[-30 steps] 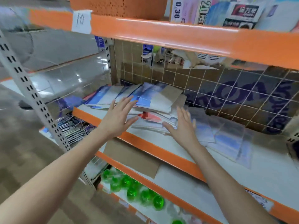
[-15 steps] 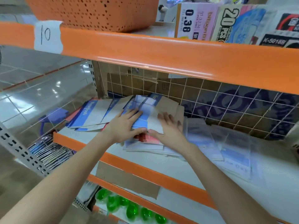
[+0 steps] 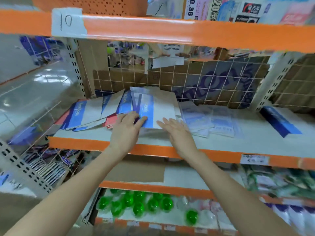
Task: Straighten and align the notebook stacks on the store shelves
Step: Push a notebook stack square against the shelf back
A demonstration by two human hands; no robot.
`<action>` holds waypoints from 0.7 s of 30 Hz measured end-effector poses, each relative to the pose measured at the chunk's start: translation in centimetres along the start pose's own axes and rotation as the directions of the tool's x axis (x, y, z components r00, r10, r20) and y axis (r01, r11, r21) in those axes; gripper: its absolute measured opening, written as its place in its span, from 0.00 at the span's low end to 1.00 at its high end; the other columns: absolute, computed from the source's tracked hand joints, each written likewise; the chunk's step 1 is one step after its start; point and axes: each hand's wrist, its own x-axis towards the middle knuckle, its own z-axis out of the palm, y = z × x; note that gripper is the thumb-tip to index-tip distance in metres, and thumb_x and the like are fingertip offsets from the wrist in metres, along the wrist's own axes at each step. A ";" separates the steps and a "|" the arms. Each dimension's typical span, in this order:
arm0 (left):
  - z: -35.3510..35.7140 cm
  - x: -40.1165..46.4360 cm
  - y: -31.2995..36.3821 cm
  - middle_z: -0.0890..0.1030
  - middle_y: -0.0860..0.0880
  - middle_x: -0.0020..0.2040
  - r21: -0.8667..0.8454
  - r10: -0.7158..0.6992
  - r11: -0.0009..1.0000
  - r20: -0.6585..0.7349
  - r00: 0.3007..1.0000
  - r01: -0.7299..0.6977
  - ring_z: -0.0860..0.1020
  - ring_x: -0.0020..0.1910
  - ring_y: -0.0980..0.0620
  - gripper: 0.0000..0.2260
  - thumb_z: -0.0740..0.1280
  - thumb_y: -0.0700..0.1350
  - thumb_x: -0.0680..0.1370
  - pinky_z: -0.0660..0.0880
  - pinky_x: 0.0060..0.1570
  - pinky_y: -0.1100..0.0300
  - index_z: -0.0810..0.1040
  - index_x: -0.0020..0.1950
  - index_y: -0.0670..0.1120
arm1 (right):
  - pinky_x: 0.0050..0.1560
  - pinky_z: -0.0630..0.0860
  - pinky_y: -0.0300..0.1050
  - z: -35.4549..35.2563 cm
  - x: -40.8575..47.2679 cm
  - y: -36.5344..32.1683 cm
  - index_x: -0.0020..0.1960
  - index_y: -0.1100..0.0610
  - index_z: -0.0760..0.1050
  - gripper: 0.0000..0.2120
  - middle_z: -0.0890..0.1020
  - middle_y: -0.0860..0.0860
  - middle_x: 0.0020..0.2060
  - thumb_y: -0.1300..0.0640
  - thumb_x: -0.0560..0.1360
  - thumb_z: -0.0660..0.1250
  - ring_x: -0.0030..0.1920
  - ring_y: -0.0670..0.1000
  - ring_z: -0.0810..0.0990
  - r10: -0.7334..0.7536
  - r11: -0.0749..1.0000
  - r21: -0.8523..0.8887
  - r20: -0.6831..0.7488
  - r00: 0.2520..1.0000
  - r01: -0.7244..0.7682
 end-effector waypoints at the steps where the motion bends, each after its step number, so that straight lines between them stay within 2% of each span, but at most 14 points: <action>1: 0.0 -0.3 0.4 0.81 0.38 0.47 0.002 0.047 0.999 -0.023 0.999 -0.047 0.81 0.47 0.39 0.18 0.70 0.28 0.66 0.77 0.48 0.44 0.82 0.53 0.39 | 0.69 0.40 0.41 -0.2 -1.1 -0.3 0.75 0.44 0.59 0.32 0.60 0.47 0.75 0.69 0.77 0.53 0.75 0.48 0.56 0.000 1.000 -0.027 -0.028 1.000 -0.001; 3: -0.1 -0.9 1.6 0.82 0.38 0.52 0.013 0.139 0.990 -0.036 0.990 -0.138 0.80 0.52 0.37 0.18 0.61 0.30 0.69 0.76 0.51 0.41 0.82 0.55 0.39 | 0.70 0.41 0.42 -0.6 -3.1 -0.4 0.75 0.43 0.58 0.30 0.61 0.46 0.75 0.67 0.78 0.53 0.75 0.48 0.57 -0.002 0.997 -0.077 -0.051 0.999 -0.002; 6: -0.2 -1.6 3.5 0.82 0.39 0.54 -0.008 0.258 0.966 -0.040 0.965 -0.258 0.81 0.51 0.38 0.23 0.52 0.35 0.69 0.77 0.47 0.40 0.82 0.54 0.40 | 0.72 0.42 0.45 -1.3 -5.8 0.4 0.75 0.45 0.57 0.29 0.60 0.48 0.75 0.66 0.78 0.55 0.75 0.49 0.57 -0.011 0.988 -0.154 -0.036 0.999 0.005; 9: 0.0 -1.5 5.6 0.83 0.41 0.52 -0.037 0.337 0.939 -0.113 0.935 -0.342 0.82 0.50 0.39 0.20 0.54 0.36 0.71 0.77 0.47 0.42 0.83 0.53 0.40 | 0.74 0.43 0.49 -2.4 -8.6 1.5 0.74 0.51 0.62 0.30 0.65 0.52 0.73 0.67 0.74 0.51 0.75 0.53 0.60 -0.018 0.984 -0.177 -0.049 0.999 0.009; 11: 0.0 -1.0 7.4 0.83 0.43 0.52 -0.038 0.353 0.931 -0.156 0.923 -0.362 0.82 0.50 0.40 0.17 0.56 0.38 0.73 0.77 0.49 0.43 0.83 0.53 0.42 | 0.73 0.55 0.53 -3.4 -10.3 2.4 0.71 0.54 0.69 0.29 0.72 0.55 0.68 0.69 0.71 0.56 0.70 0.56 0.68 -0.047 0.973 -0.229 -0.087 0.995 0.026; 13: 0.2 -0.4 9.5 0.83 0.44 0.53 -0.032 0.372 0.922 -0.199 0.907 -0.385 0.82 0.51 0.41 0.16 0.58 0.39 0.74 0.77 0.50 0.45 0.83 0.53 0.43 | 0.63 0.69 0.60 -4.3 -11.8 3.7 0.64 0.57 0.77 0.29 0.80 0.56 0.59 0.72 0.64 0.64 0.61 0.58 0.78 -0.079 0.963 -0.267 -0.177 0.981 0.029; 14: 0.4 0.0 10.5 0.83 0.44 0.53 -0.034 0.385 0.915 -0.217 0.897 -0.401 0.81 0.51 0.41 0.15 0.58 0.39 0.74 0.77 0.50 0.45 0.84 0.53 0.43 | 0.59 0.72 0.61 -4.7 -12.5 4.5 0.61 0.57 0.78 0.28 0.81 0.56 0.57 0.72 0.63 0.64 0.58 0.58 0.80 -0.084 0.961 -0.275 -0.208 0.974 0.024; 17: 1.1 1.9 14.1 0.83 0.45 0.54 -0.018 0.419 0.898 -0.267 0.868 -0.439 0.81 0.53 0.42 0.13 0.61 0.39 0.74 0.77 0.51 0.44 0.84 0.53 0.43 | 0.55 0.75 0.60 -6.1 -14.4 7.9 0.60 0.56 0.79 0.26 0.82 0.54 0.55 0.69 0.66 0.57 0.56 0.56 0.81 -0.084 0.951 -0.309 -0.245 0.966 0.005; 19: 1.9 3.3 17.4 0.83 0.45 0.54 -0.003 0.421 0.898 -0.281 0.863 -0.439 0.81 0.53 0.42 0.12 0.68 0.37 0.72 0.77 0.51 0.44 0.83 0.54 0.44 | 0.56 0.74 0.61 -7.1 -15.9 11.0 0.61 0.57 0.79 0.27 0.82 0.55 0.56 0.71 0.65 0.59 0.57 0.57 0.81 -0.052 0.958 -0.287 -0.260 0.964 -0.026; 21: 3.0 4.7 21.6 0.83 0.46 0.54 -0.023 0.410 0.899 -0.309 0.858 -0.438 0.81 0.53 0.43 0.11 0.68 0.35 0.73 0.77 0.51 0.45 0.84 0.54 0.44 | 0.55 0.75 0.61 -8.3 -17.8 14.6 0.60 0.56 0.80 0.28 0.82 0.55 0.56 0.70 0.61 0.64 0.55 0.56 0.82 -0.017 0.960 -0.274 -0.268 0.963 -0.059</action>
